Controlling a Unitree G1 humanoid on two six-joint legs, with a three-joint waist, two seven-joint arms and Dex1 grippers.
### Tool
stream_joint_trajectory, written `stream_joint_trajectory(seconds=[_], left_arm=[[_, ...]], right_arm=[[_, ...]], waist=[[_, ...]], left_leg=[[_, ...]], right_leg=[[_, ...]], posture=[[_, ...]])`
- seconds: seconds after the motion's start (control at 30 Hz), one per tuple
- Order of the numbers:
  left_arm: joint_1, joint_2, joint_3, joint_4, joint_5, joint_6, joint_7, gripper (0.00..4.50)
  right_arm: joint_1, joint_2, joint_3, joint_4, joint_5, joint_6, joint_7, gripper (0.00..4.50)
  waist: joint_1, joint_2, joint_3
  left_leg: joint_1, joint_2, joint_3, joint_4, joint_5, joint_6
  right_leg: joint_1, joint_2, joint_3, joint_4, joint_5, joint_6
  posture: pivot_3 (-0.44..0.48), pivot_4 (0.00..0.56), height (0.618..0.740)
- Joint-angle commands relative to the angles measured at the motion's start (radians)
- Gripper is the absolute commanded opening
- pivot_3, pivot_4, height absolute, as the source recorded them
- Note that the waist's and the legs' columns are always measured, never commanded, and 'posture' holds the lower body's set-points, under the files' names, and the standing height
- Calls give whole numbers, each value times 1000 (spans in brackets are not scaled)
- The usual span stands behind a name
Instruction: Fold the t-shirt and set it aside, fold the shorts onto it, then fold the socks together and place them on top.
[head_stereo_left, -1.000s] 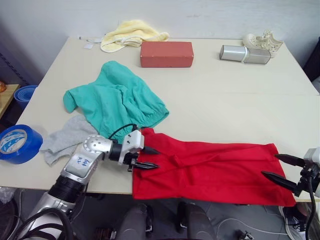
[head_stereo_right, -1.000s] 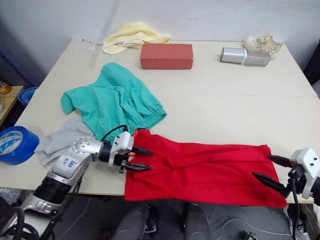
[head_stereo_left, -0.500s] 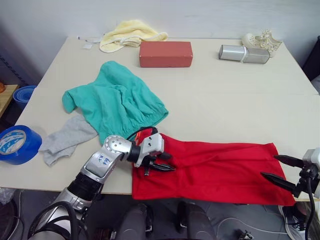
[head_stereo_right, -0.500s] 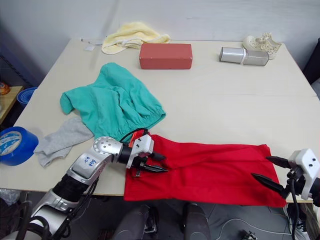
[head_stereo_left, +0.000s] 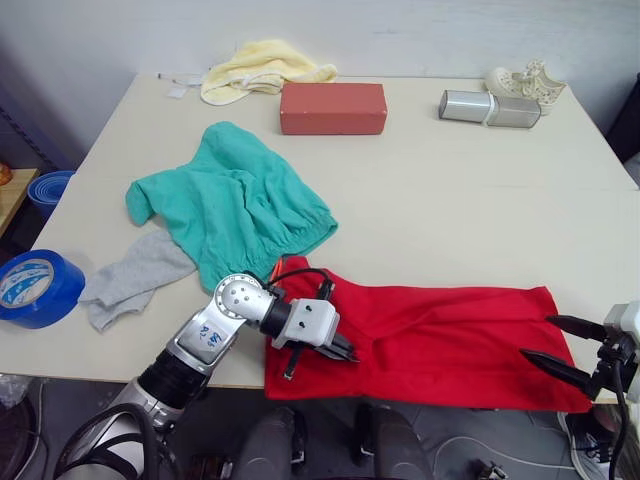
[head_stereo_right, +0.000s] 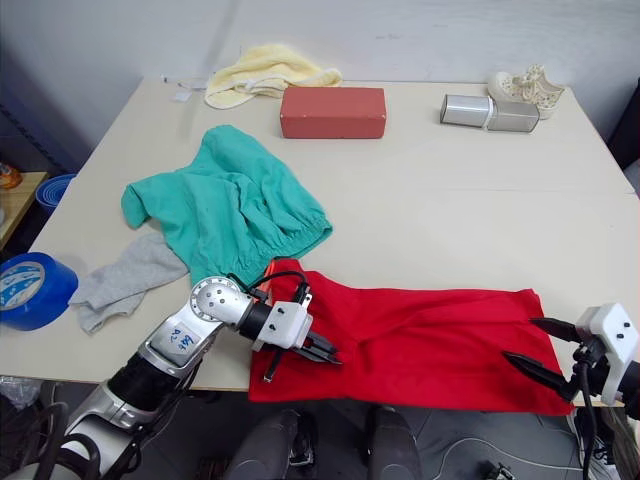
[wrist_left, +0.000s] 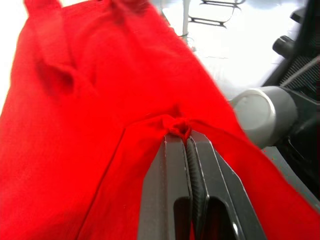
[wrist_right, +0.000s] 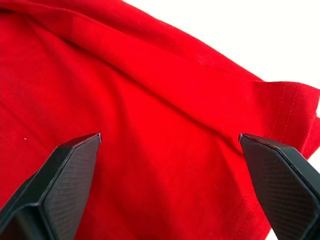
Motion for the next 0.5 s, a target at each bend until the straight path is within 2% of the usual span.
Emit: stream_joint_trajectory(seconds=[0.03, 0.13, 0.23, 0.33, 0.47, 0.5], left_arm=[[-4, 4, -7, -28, -9, 24, -25, 431], [-15, -11, 22, -1, -28, -19, -33, 1195], [-21, -47, 98, 31, -104, -89, -44, 2117], [-35, -77, 181, 47, -209, -41, -48, 2117], [-58, -68, 237, 59, -253, 0, -55, 2117], [-59, -62, 249, 55, -267, 19, -59, 2284]], right_arm=[[-14, 1, -30, 4, -13, -39, -16, 4500], [-64, -31, -33, 38, 0, -25, -3, 4500], [-136, -80, -12, 115, -36, -61, 22, 4500], [-222, -143, 33, 232, -77, -63, 50, 4500], [-386, -200, 140, 415, -136, -71, 102, 4500], [-431, -206, 171, 461, -153, -68, 114, 4500]], waist=[[0, 0, 0], [-1, 0, 0], [-1, 0, 0], [-3, 0, 0], [-6, 0, 0], [-7, 0, 0]], left_leg=[[0, 0, 0, 0, 0, 0], [0, 0, 0, 0, 0, 1], [0, 0, 0, 1, 1, 3], [0, 0, 0, 1, 2, 4], [0, 0, 0, 2, 3, 4], [0, 0, 0, 2, 3, 4]], right_leg=[[0, 0, 0, 0, 0, 0], [0, 0, 0, 0, 0, 0], [0, 0, 0, 0, 0, 0], [0, 0, 0, 0, 0, 0], [1, 0, -2, 1, 0, 0], [0, 0, -1, 1, 0, 0]], posture=[[0, 150, 740], [0, 150, 740], [0, 150, 740], [0, 150, 740], [0, 150, 740], [0, 150, 740]])
